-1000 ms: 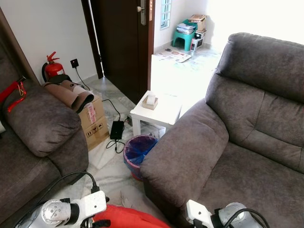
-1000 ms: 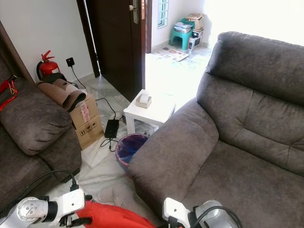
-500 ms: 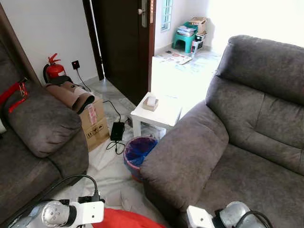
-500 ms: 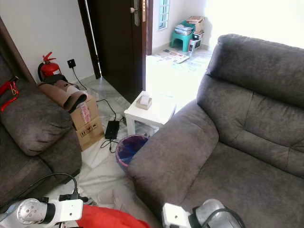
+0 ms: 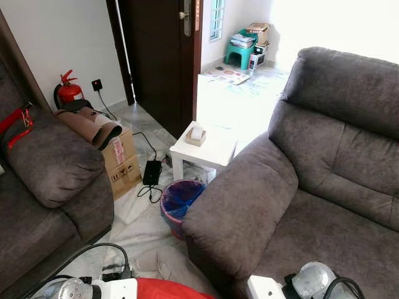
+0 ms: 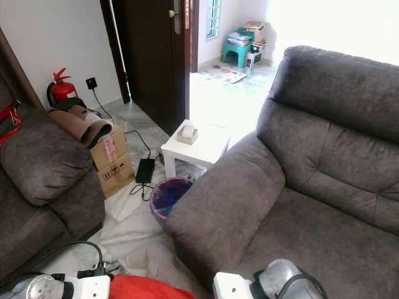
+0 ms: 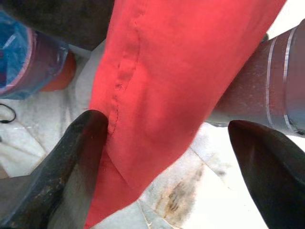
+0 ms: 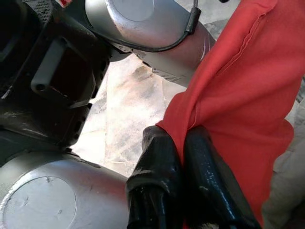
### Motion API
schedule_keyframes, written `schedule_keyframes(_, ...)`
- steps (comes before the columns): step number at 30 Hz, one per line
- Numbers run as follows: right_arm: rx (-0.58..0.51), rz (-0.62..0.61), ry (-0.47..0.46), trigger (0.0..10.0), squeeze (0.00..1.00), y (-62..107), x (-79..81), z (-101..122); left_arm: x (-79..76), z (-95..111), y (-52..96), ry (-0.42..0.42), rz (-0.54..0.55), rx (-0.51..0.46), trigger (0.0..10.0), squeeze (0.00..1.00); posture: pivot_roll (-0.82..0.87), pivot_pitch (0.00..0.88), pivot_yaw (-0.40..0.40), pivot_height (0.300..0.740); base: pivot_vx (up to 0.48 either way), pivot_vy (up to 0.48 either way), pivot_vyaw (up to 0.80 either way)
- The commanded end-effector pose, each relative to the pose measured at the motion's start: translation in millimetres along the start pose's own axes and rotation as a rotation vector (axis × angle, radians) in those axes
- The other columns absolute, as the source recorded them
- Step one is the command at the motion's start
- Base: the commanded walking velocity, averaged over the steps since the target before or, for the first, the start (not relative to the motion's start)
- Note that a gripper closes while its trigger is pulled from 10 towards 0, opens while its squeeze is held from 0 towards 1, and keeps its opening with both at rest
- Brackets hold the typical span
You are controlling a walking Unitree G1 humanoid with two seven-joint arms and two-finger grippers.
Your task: Move the pillow to the sofa from floor
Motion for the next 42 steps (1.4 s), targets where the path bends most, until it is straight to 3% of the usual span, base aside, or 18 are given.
schedule_keyframes(1, -0.062, 0.038, 0.063, 10.0, 0.0, 1.9, 1.7, 15, 2.3, 3, -2.3, -0.008, 0.009, -0.005, 10.0, 0.0, 0.09, 0.0, -0.03, 0.74, 0.0, 0.0, 0.0)
schedule_keyframes(9, -0.068, 0.058, 0.059, 10.0, 0.0, 3.0, 10.6, 19, 3.3, 7, -6.4, -0.008, 0.027, -0.012, 10.0, 0.0, 0.08, 0.0, -0.032, 0.74, 0.0, 0.0, 0.0)
schedule_keyframes(15, -0.066, 0.045, 0.054, 10.0, 0.0, 7.4, 12.1, 21, -8.3, -5, -9.8, 0.007, 0.023, 0.046, 10.0, 0.0, 0.07, 0.0, -0.033, 0.74, 0.0, 0.0, 0.0)
schedule_keyframes(16, -0.067, 0.042, 0.053, 10.0, 0.0, 7.6, 12.1, 22, -10.1, -7, -9.9, 0.004, 0.02, 0.054, 8.3, 0.0, 0.07, 0.002, -0.032, 0.74, 0.0, 0.0, 0.0)
schedule_keyframes(17, -0.071, 0.034, 0.054, 10.0, 0.0, 7.8, 11.4, 23, -11.9, -8, -9.6, 0.011, 0.016, 0.058, 0.0, 0.0, 0.07, 0.007, -0.033, 0.74, 0.0, 0.0, 0.0)
schedule_keyframes(26, -0.07, 0.019, 0.053, 10.0, 0.0, 9.6, 8.8, 25, -15.9, -12, -8.4, 0.044, 0.01, 0.052, 0.0, 0.0, 0.08, 0.014, -0.037, 0.74, 0.0, 0.0, 0.0)
schedule_keyframes(30, -0.068, 0.016, 0.053, 10.0, 0.0, 9.6, 8.1, 26, -18.0, -13, -6.3, 0.002, -0.021, 0.057, 0.0, 0.0, 0.08, 0.019, -0.035, 0.74, 0.0, 0.0, 0.0)
schedule_keyframes(42, -0.077, -0.005, 0.063, 10.0, 0.0, 7.0, 3.1, 28, -16.9, -18, 0.6, 0.046, -0.023, 0.039, 0.0, 0.0, 0.12, 0.018, -0.021, 0.74, 0.0, 0.0, 0.0)
Point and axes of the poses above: a point about 5 cm out from each wrist's last joint towards the gripper, its own y axis pointing back from the gripper into the wrist, its own z axis along the axis of the wrist's last joint, x = y × z, the point moved 1 cm from there along -y, pointing out of the wrist towards the gripper, and after that the axes turned 10 degrees about y, right-handed, at the moved point
